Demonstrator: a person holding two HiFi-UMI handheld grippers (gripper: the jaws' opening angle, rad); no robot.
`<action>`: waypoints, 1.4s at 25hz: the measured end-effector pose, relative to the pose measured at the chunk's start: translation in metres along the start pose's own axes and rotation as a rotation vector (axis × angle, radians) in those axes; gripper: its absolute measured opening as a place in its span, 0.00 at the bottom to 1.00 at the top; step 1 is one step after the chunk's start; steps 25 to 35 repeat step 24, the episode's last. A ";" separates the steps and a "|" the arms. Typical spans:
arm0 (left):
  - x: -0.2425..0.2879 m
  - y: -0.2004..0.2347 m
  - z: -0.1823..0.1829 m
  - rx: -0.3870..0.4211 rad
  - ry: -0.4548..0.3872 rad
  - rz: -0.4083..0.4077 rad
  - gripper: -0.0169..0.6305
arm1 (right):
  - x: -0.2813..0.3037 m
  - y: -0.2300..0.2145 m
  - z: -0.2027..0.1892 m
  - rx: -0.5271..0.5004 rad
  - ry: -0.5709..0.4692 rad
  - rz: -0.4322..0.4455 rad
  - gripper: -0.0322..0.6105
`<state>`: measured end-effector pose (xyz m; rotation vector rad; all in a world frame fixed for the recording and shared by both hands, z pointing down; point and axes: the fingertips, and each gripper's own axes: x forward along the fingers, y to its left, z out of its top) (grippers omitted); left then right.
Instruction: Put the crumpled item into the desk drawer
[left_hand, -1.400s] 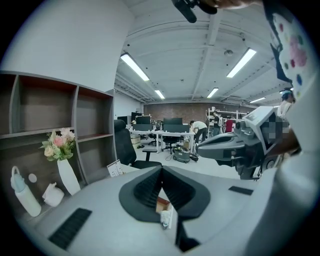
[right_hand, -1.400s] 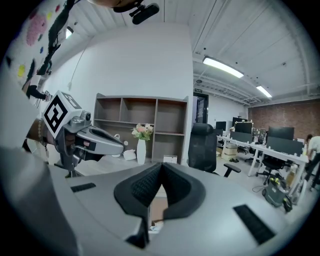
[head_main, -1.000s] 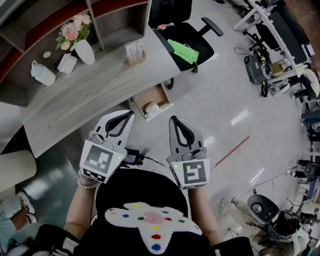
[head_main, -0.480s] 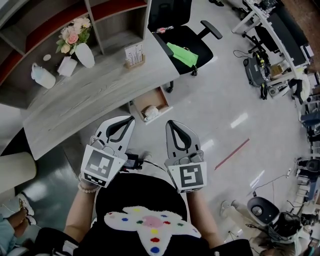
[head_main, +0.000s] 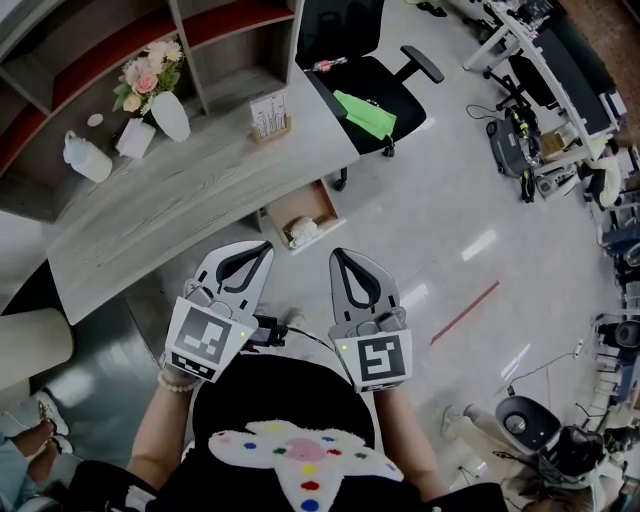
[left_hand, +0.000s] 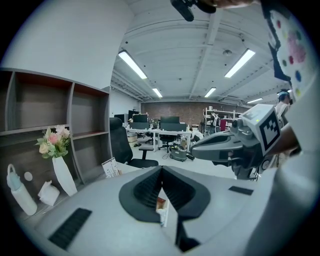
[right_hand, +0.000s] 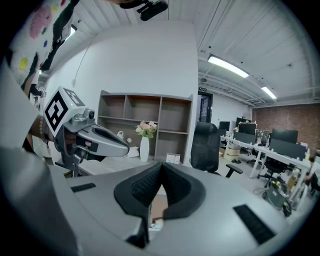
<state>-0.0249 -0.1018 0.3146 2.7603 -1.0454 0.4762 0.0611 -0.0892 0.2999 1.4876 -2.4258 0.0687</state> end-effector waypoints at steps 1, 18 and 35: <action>0.000 0.000 0.000 0.001 0.000 -0.002 0.04 | 0.000 0.001 -0.001 0.000 0.003 0.001 0.06; 0.000 -0.003 0.002 0.009 0.002 -0.016 0.04 | 0.003 0.006 -0.001 -0.017 0.008 0.019 0.06; -0.002 -0.011 -0.001 0.011 0.014 -0.029 0.04 | -0.004 0.008 -0.002 -0.011 0.011 0.014 0.06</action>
